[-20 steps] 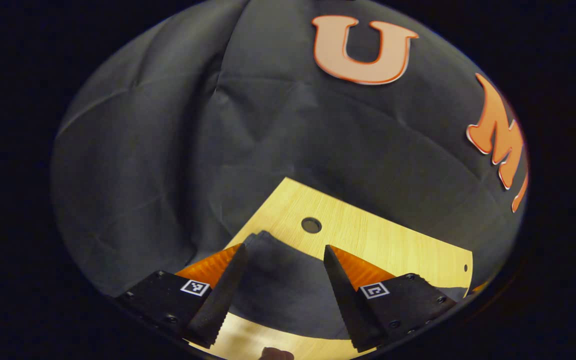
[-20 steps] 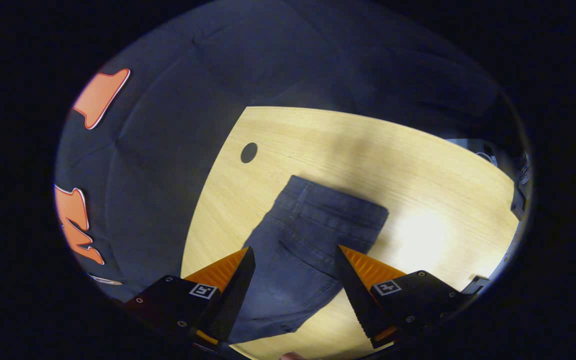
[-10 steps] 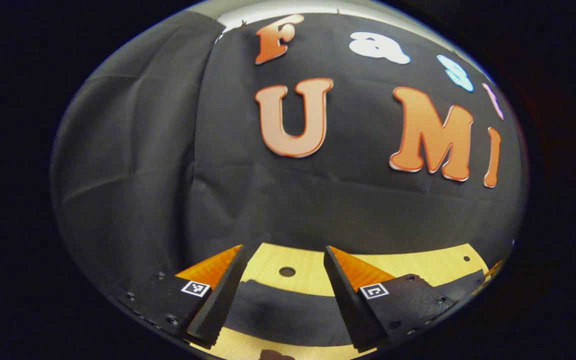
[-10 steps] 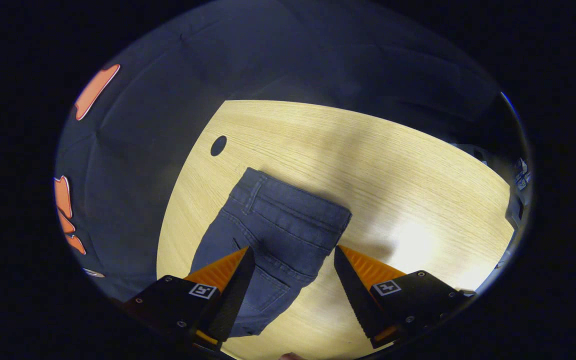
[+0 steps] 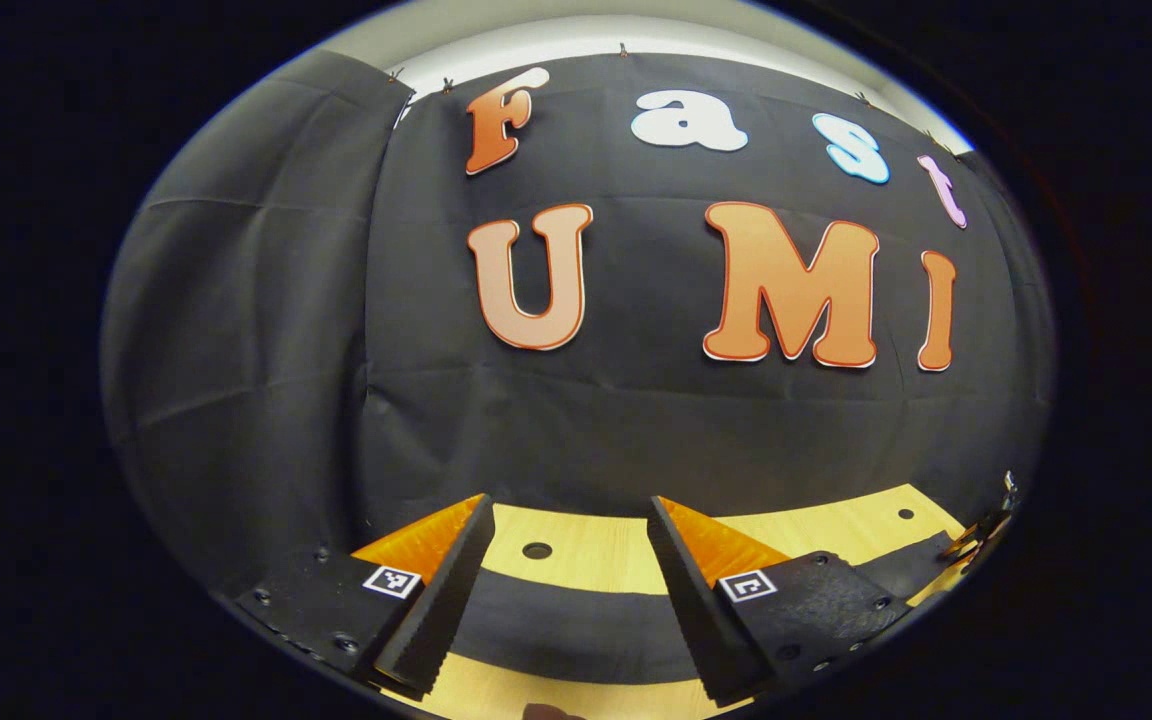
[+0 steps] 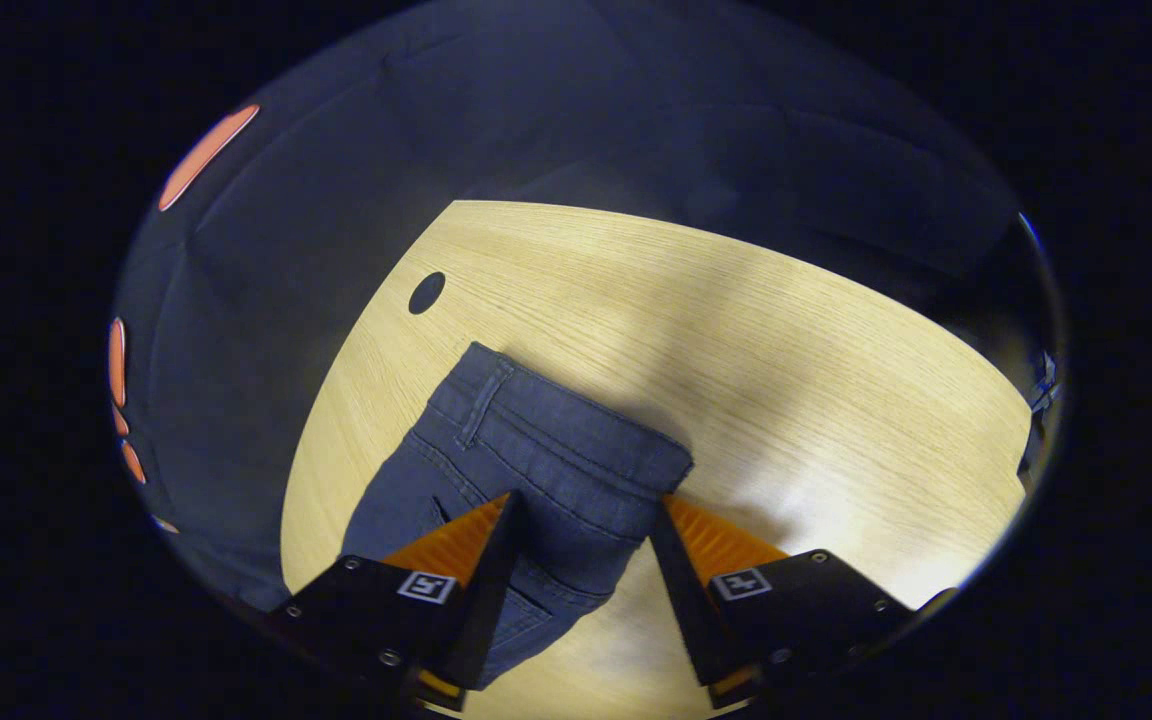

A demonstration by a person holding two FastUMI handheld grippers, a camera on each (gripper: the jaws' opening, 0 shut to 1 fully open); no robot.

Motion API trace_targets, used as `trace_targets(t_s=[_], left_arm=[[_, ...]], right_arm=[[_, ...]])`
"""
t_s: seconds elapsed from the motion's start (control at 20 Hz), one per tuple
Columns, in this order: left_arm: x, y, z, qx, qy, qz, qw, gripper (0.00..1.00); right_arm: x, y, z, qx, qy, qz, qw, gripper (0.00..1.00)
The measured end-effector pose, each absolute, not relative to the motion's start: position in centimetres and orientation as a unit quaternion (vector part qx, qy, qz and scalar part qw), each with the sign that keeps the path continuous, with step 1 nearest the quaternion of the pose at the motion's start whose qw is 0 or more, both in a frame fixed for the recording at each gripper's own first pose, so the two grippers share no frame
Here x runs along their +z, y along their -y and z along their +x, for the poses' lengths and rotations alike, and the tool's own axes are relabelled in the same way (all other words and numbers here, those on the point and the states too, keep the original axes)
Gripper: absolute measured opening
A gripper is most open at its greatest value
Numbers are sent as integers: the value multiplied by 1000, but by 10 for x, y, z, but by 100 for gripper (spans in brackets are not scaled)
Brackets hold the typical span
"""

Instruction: Grasp the waist and the cuffs of the jeans and fold them to make the two legs overlap; first hold the waist and fold one-third of the jeans toward the cuffs, then hold the cuffs and fold the remaining one-third in the same direction to finish folding.

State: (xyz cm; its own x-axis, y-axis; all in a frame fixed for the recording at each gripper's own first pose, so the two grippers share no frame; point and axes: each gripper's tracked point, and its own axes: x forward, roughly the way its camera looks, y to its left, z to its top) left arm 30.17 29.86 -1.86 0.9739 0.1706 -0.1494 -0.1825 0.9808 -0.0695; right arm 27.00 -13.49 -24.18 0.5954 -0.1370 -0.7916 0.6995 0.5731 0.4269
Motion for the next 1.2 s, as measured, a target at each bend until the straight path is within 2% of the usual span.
trace_targets(t_s=[0.05,0.15,0.2,0.25,0.35,0.6,0.95,1.2], left_arm=[[-21,-292,299,86,-76,-45,992,93],[-33,-284,292,79,-89,-45,992,93],[-35,-280,288,78,-92,-42,992,93],[-35,-278,285,77,-92,-40,992,92],[-32,-269,283,71,-89,-40,993,92],[-27,-255,282,37,-81,-38,995,93],[-20,-252,282,1,-67,-42,997,93],[-20,-264,279,3,-60,-36,998,92]], right_arm=[[-244,131,274,-251,-365,386,809,72],[-244,126,281,-261,-356,392,807,42],[-241,124,279,-270,-349,393,807,37],[-236,118,274,-270,-361,383,806,15],[-215,116,276,-259,-334,366,829,18],[-145,88,263,-236,-279,320,874,17],[-80,35,260,-207,-236,245,917,17],[-50,-10,267,-175,-223,183,942,17]])
